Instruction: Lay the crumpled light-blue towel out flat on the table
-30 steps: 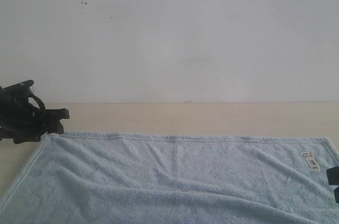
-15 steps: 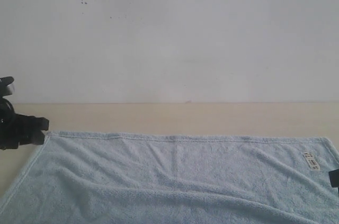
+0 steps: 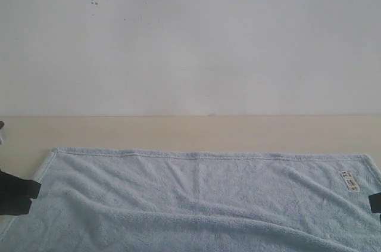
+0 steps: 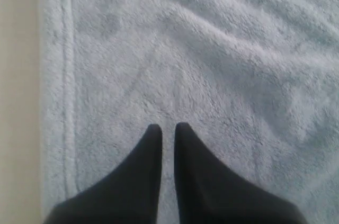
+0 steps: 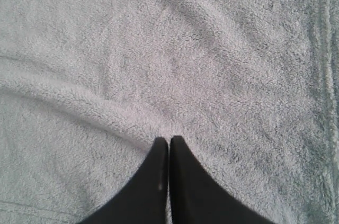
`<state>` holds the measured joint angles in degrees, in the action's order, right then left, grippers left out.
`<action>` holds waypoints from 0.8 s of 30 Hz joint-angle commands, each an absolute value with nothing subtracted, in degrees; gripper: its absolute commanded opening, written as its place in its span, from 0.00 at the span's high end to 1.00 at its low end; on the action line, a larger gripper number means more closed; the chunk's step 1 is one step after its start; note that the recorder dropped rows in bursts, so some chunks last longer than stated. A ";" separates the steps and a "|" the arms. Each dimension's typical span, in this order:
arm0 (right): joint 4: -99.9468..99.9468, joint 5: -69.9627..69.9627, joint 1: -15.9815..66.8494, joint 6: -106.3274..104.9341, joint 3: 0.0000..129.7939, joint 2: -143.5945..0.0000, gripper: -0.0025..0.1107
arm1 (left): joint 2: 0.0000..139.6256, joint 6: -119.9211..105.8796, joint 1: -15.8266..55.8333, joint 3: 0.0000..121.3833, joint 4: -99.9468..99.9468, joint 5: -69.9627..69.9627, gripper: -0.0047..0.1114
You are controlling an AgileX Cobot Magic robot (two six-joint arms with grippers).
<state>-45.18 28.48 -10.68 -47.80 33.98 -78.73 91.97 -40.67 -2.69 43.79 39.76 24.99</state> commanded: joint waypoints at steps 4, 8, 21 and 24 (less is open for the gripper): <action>-45.09 28.95 -10.83 -47.67 33.81 -78.77 0.98 | 91.19 -43.36 -2.58 40.55 41.12 31.59 0.89; -45.21 30.30 -10.83 -47.67 33.81 -78.77 0.98 | 90.97 -42.44 -2.58 37.52 41.16 29.42 0.89; -46.09 29.95 -10.83 -47.52 33.81 -78.77 0.98 | 90.97 -29.62 -2.58 35.41 28.05 26.74 0.89; -46.24 29.82 -10.83 -47.52 33.81 -78.77 0.98 | 91.24 -29.62 -2.58 35.41 26.89 26.74 0.89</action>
